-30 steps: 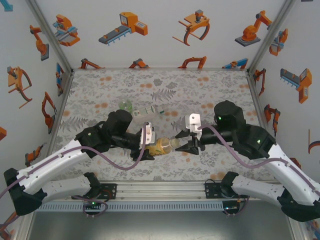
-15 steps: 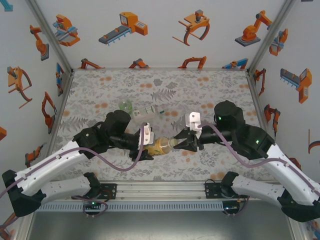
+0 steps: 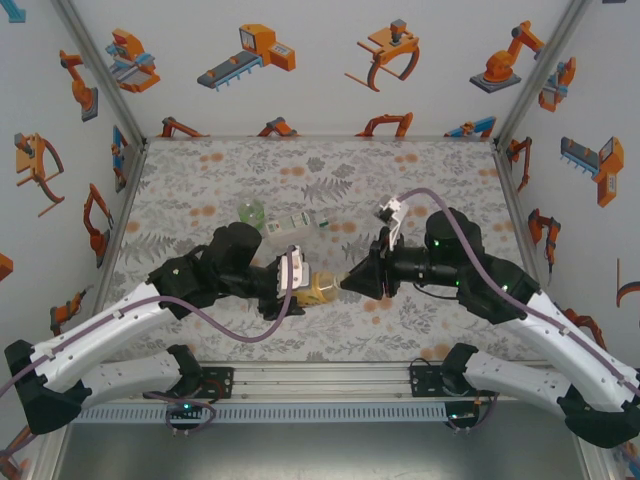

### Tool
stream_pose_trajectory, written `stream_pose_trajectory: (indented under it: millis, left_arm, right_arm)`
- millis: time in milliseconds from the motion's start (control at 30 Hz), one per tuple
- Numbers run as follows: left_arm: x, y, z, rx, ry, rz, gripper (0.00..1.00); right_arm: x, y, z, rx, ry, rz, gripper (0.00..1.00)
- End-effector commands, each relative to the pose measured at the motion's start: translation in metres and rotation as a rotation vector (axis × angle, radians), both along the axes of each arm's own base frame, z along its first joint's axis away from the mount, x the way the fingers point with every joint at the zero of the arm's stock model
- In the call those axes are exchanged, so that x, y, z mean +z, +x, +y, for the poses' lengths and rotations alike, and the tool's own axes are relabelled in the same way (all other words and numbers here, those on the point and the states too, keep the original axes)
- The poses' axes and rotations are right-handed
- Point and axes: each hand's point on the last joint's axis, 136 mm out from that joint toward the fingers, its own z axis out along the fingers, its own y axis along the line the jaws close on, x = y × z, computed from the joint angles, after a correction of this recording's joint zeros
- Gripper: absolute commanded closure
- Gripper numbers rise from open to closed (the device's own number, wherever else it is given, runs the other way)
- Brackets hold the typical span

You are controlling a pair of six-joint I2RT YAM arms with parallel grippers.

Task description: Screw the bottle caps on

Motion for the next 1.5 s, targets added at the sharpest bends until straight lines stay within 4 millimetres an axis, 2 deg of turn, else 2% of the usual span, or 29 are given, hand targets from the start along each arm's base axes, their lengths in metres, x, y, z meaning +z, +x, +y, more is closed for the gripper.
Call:
stream_pose_trajectory:
  millis: [0, 133, 200, 300, 400, 533, 633, 733, 800, 933, 1033, 1200, 1467]
  left_arm:
    - [0.022, 0.009, -0.01, 0.011, -0.087, -0.075, 1.0]
    - [0.024, 0.015, -0.013, 0.03, -0.089, -0.087, 1.0]
    - [0.024, 0.017, -0.016, 0.032, -0.091, -0.088, 1.0]
    - [0.025, 0.019, -0.019, 0.033, -0.094, -0.09, 1.0]
    - [0.025, 0.02, -0.021, 0.031, -0.09, -0.087, 1.0]
    - [0.026, 0.02, -0.022, 0.027, -0.092, -0.087, 1.0]
    - [0.025, 0.019, -0.021, 0.025, -0.091, -0.084, 1.0]
    - [0.024, 0.018, -0.019, 0.026, -0.085, -0.081, 1.0]
    - [0.023, 0.018, -0.018, 0.029, -0.08, -0.078, 1.0]
    - [0.021, 0.017, -0.016, 0.03, -0.072, -0.075, 1.0]
    - [0.02, 0.016, -0.015, 0.027, -0.069, -0.069, 1.0]
    - [0.018, 0.012, -0.014, 0.018, -0.065, -0.055, 1.0]
    - [0.02, 0.003, -0.013, -0.019, -0.074, -0.027, 1.0]
  right_arm:
    - [-0.004, 0.021, -0.003, -0.254, 0.112, 0.361, 1.0]
    - [-0.035, 0.02, -0.008, -0.412, 0.051, 0.689, 1.0]
    - [-0.041, 0.017, -0.007, -0.442, 0.029, 0.781, 1.0]
    - [-0.035, 0.018, -0.001, -0.452, 0.099, 0.867, 1.0]
    - [-0.029, 0.021, 0.001, -0.457, 0.143, 0.88, 1.0]
    - [-0.029, 0.022, 0.002, -0.453, 0.132, 0.869, 0.9]
    - [-0.028, 0.023, 0.001, -0.457, 0.107, 0.836, 0.89]
    - [-0.032, 0.025, -0.01, -0.491, 0.036, 0.774, 0.85]
    - [-0.034, 0.026, -0.017, -0.507, -0.011, 0.731, 0.78]
    - [-0.027, 0.029, -0.02, -0.498, -0.021, 0.665, 0.56]
    - [-0.02, 0.034, -0.025, -0.498, -0.016, 0.605, 0.48]
    - [0.003, 0.04, -0.034, -0.482, 0.001, 0.472, 0.44]
    - [0.048, 0.039, -0.033, -0.333, 0.043, 0.1, 0.43]
